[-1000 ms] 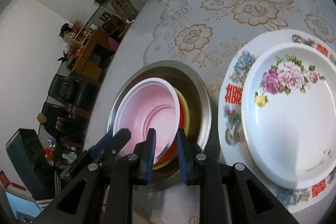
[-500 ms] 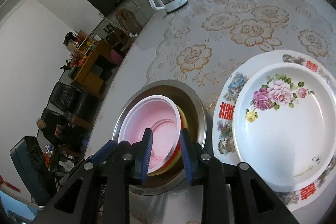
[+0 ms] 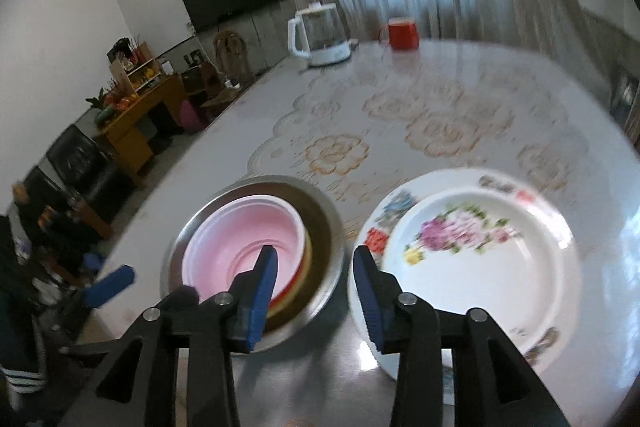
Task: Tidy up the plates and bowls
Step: 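Lower the red-and-pink bowl into the yellow bowl and open both grippers, then grasp the steel bowl rim with both grippers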
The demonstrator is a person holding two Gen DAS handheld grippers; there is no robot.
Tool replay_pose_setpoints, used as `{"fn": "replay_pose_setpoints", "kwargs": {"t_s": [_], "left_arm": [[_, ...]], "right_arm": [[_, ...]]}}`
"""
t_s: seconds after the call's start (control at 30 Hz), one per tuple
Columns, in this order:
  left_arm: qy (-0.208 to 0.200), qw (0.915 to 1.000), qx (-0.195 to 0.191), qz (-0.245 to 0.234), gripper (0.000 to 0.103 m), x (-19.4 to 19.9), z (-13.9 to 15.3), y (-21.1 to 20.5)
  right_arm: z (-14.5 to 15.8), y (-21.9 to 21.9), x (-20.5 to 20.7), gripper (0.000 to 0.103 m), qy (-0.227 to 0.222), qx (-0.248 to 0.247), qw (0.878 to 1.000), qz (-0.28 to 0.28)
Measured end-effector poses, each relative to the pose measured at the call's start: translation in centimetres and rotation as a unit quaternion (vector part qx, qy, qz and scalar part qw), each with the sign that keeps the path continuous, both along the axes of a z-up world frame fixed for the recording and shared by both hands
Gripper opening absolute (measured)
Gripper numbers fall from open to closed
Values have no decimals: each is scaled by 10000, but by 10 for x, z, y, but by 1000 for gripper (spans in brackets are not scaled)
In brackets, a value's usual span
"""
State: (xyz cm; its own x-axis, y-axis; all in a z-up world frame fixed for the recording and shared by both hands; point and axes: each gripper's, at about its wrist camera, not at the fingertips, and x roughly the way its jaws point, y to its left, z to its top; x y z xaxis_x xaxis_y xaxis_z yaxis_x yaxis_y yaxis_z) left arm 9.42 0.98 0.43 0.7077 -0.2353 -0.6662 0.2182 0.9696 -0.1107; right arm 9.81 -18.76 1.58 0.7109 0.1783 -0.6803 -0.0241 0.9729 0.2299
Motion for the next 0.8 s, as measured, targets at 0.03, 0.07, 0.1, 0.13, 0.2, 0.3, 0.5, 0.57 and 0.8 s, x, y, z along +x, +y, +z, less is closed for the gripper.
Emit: {"fn": "replay_pose_setpoints", "kwargs": {"t_s": [0.03,0.07,0.1,0.13,0.2,0.3,0.5,0.57,0.8], "left_arm": [[-39,10000,16,-34,102,-4,1,-1],[-67,10000,29,-35,103,-7,2,-1],[-114,9999,31,-35,103,-12,3,0],[-152,9999,19,-47,103,-16,4,1],[-250,9997,71,-7,103,-23,5,4],[-463,9986,201,152,103,-30,6,7],[-429,9978,392,307,103,-24,1,11],[-399,9973,445,432,103,-17,0,16],[-170,9973,86,708,103,4,-6,41]], "right_arm": [[2,0,-5,41,-87,-89,9999,-3],[4,-1,-9,41,-145,-131,9998,-13],[5,-2,-12,41,-188,-141,9997,-24],[7,-4,-16,42,-257,-148,9996,-41],[10,-5,-23,45,-353,-191,9992,-89],[12,-7,-29,53,-459,-257,9985,-167],[1,-9,-21,54,-121,19,9999,-14],[-3,-7,-17,54,-10,96,9999,93],[-29,-6,-6,46,616,727,9951,268]]}}
